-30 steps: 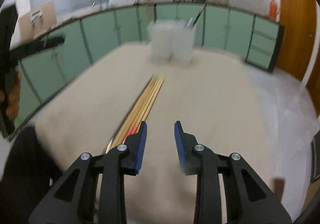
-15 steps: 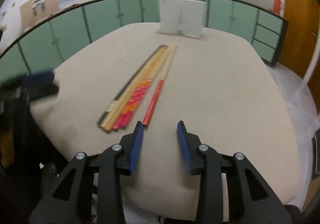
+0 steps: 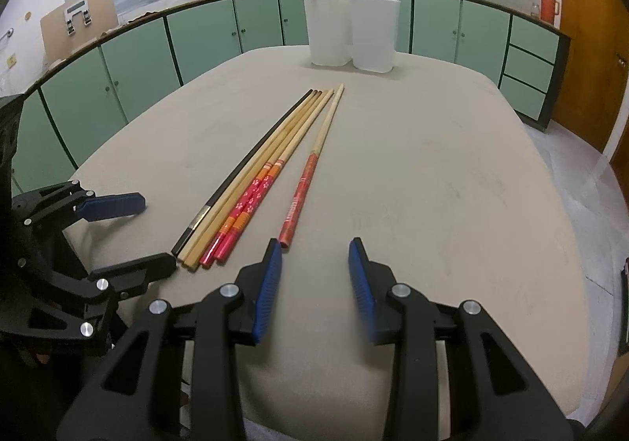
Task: Organize utensils
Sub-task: 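Grasp a black chopstick with the left tool while the right tool grasps a red-patterned chopstick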
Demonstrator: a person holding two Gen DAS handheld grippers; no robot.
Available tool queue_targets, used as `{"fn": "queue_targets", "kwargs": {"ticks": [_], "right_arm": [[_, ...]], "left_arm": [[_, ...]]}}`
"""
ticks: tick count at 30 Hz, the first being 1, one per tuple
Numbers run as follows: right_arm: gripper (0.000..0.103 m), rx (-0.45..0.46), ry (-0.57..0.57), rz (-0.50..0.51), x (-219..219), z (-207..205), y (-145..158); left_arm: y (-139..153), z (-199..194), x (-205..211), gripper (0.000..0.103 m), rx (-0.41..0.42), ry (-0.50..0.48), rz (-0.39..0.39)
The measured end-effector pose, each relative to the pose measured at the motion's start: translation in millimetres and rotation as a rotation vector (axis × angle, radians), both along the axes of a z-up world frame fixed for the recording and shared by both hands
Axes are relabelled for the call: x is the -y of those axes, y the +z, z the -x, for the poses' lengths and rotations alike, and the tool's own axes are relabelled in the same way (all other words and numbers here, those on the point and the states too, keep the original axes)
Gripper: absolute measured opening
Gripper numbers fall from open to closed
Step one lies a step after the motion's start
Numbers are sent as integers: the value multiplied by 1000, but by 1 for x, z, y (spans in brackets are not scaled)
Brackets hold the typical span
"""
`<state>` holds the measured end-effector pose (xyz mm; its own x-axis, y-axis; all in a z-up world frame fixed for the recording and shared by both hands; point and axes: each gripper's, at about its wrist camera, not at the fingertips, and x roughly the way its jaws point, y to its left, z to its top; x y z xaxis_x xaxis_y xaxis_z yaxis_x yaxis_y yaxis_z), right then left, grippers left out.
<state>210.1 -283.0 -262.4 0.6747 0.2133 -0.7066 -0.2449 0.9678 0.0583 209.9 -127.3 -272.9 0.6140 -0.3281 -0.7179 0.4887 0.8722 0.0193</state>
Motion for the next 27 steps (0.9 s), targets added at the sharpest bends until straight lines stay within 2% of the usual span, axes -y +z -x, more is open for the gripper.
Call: {"fn": "queue_targets", "kwargs": {"ticks": [9, 14, 18, 21, 22, 23, 24, 25, 26, 27], "right_arm": [[36, 0, 25, -16, -2, 2, 2], [35, 6, 12, 2, -2, -2, 1], [35, 13, 22, 6, -8, 0, 1], [35, 23, 13, 15, -12, -3, 0], [33, 27, 8, 15, -13, -4, 0], [26, 33, -2, 23, -14, -4, 0], [23, 38, -18, 34, -14, -5, -1], [15, 42, -32, 40, -13, -6, -1], [6, 45, -49, 48, -12, -6, -1], [5, 52, -74, 61, -10, -6, -2]], "left_arm": [[-1, -4, 0, 67, 12, 28, 4], [1, -14, -16, 58, -6, 82, 46], [1, -14, -14, 55, 11, 63, 53], [-2, -14, -10, 42, 42, 59, 55], [-2, -15, -10, 33, 46, 61, 61], [-2, -17, -11, 23, 45, 65, 75], [-2, -19, -11, 18, 45, 72, 85], [-2, -20, -13, 11, 47, 83, 91], [-2, -23, -15, 8, 51, 105, 97], [-3, -25, -17, 7, 53, 122, 100]]}}
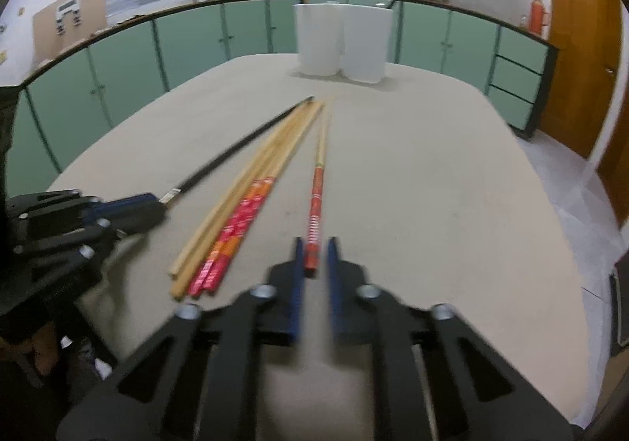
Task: Organize utensils
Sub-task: 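Grasp a black chopstick with the left tool while the right tool grasps a red-patterned chopstick, then carry the black chopstick with the left tool while the right tool carries the red one to the holder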
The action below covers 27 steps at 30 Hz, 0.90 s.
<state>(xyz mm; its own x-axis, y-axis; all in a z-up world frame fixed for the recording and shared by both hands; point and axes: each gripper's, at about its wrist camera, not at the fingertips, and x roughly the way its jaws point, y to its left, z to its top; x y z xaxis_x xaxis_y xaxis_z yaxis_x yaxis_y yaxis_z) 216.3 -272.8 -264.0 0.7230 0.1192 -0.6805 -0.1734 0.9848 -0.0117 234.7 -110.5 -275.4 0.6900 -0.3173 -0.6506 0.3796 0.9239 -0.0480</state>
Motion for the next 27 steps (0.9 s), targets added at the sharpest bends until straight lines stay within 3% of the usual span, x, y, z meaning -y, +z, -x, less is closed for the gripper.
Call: {"fn": "queue_targets", "kwargs": {"ticks": [5, 9, 10, 11, 13, 15, 17, 23, 27], "right_arm": [[5, 10, -82, -2, 10, 6, 0], [8, 1, -81, -26, 11, 11, -1], [9, 1, -78, -27, 11, 11, -1], [9, 2, -77, -27, 10, 11, -1], [10, 3, -75, -24, 9, 11, -2], [10, 7, -72, -16, 8, 10, -3], [6, 4, -67, -6, 6, 9, -2], [5, 1, -63, -29, 9, 14, 21], [5, 36, -49, -51, 10, 20, 64]], "left_arm": [[2, -4, -12, 7, 7, 96, 9], [1, -4, -20, 8, -15, 127, 8], [1, -3, -20, 16, -15, 126, 3], [1, -1, -19, 32, -14, 121, -2], [0, 3, -17, 47, -7, 114, -14], [-1, 2, -17, 45, -6, 107, -16], [0, -3, -17, 10, -17, 95, -1], [20, -8, -23, 7, -47, 97, 58], [53, -11, -31, 6, -42, 114, 87]]}}
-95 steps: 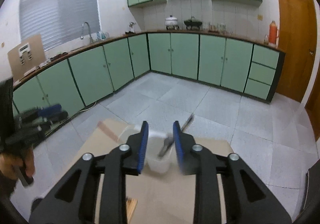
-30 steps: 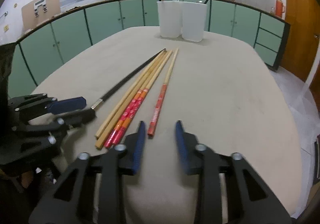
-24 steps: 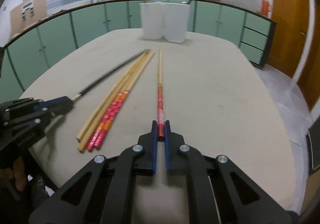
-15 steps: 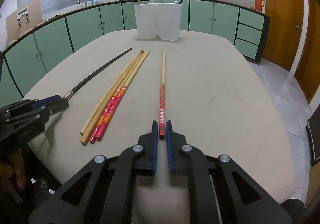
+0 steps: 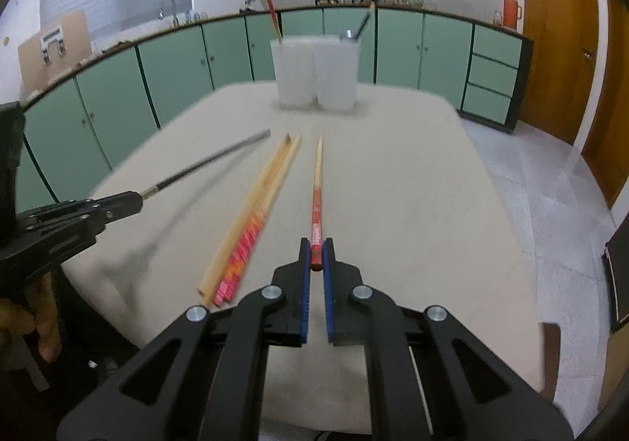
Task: Organize utensils
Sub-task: 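Carry the black chopstick with the left tool while the right tool carries the red one to the holder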
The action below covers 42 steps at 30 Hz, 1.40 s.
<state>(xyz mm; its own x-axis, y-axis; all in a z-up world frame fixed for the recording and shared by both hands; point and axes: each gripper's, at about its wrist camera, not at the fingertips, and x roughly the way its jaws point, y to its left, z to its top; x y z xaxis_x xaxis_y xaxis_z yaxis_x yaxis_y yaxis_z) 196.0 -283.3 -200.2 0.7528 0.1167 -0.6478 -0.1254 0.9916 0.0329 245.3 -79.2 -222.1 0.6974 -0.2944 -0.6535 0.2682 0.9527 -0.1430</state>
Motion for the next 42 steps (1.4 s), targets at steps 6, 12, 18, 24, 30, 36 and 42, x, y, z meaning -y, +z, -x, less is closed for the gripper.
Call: {"fn": "queue_targets", "kwargs": {"ticks": [6, 12, 18, 24, 30, 36, 42], "right_arm": [[5, 74, 41, 10, -2, -1, 63], [5, 68, 85, -2, 1, -25, 105], [5, 36, 140, 16, -1, -50, 129], [5, 12, 173, 45, -1, -74, 146], [5, -33, 196, 42, 0, -96, 160], [5, -51, 205, 26, 8, -113, 185], [5, -57, 209, 8, 12, -138, 216]], "left_arm": [[63, -5, 0, 6, 82, -15, -25], [105, -10, 2, 6, 129, -55, -36], [126, -18, 10, 6, 148, -99, -57], [138, -26, 18, 6, 155, -125, -68], [147, -37, 24, 6, 123, -177, -50], [168, -58, 28, 6, 106, -215, -34], [202, -89, 32, 6, 131, -237, -17]]}}
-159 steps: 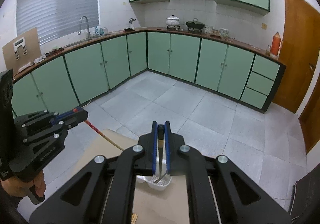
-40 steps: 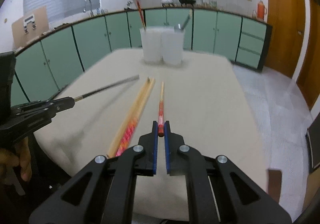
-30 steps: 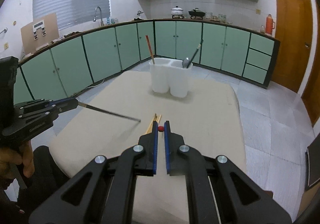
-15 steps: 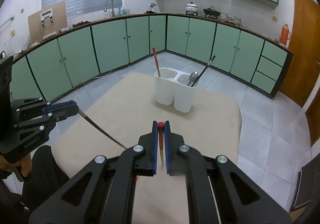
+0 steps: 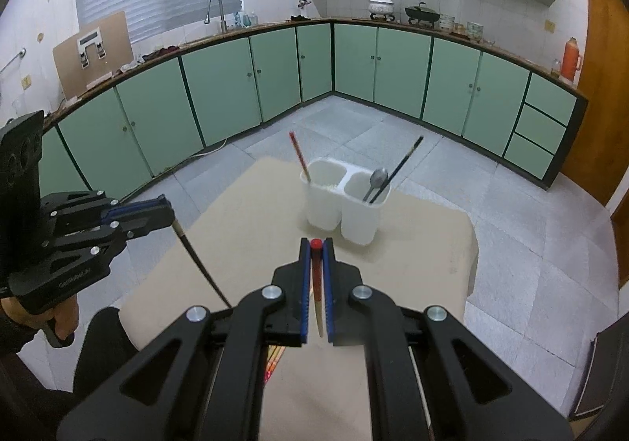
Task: Organize utensils
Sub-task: 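Carry the black chopstick with the left tool while the right tool carries the red one to the holder, then release the black chopstick into the holder with the left tool while the right tool releases the red one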
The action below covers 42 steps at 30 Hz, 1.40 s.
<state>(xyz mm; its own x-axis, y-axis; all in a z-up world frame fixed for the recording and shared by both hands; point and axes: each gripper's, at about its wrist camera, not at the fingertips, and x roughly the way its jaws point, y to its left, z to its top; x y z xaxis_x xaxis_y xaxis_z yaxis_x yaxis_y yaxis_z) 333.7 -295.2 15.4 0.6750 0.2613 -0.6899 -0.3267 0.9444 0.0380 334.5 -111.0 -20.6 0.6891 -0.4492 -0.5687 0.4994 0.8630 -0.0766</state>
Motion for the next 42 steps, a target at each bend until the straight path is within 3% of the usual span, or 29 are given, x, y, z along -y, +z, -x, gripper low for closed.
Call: {"fn": "queue_targets", "kwargs": {"ticks": [12, 21, 28, 38, 42], "right_arm": [[5, 34, -33, 9, 1, -78, 67], [5, 70, -83, -11, 5, -146, 84], [5, 51, -126, -45, 11, -198, 56], [5, -67, -173, -78, 15, -241, -22], [12, -85, -186, -92, 17, -239, -34]], "left_arm": [[65, -72, 30, 6, 97, 8, 28], [89, -143, 43, 6, 146, 78, 69], [69, -192, 50, 6, 177, 127, 63], [2, -234, 42, 7, 74, 167, 11], [-9, -238, 32, 11, 37, 180, 15]]}}
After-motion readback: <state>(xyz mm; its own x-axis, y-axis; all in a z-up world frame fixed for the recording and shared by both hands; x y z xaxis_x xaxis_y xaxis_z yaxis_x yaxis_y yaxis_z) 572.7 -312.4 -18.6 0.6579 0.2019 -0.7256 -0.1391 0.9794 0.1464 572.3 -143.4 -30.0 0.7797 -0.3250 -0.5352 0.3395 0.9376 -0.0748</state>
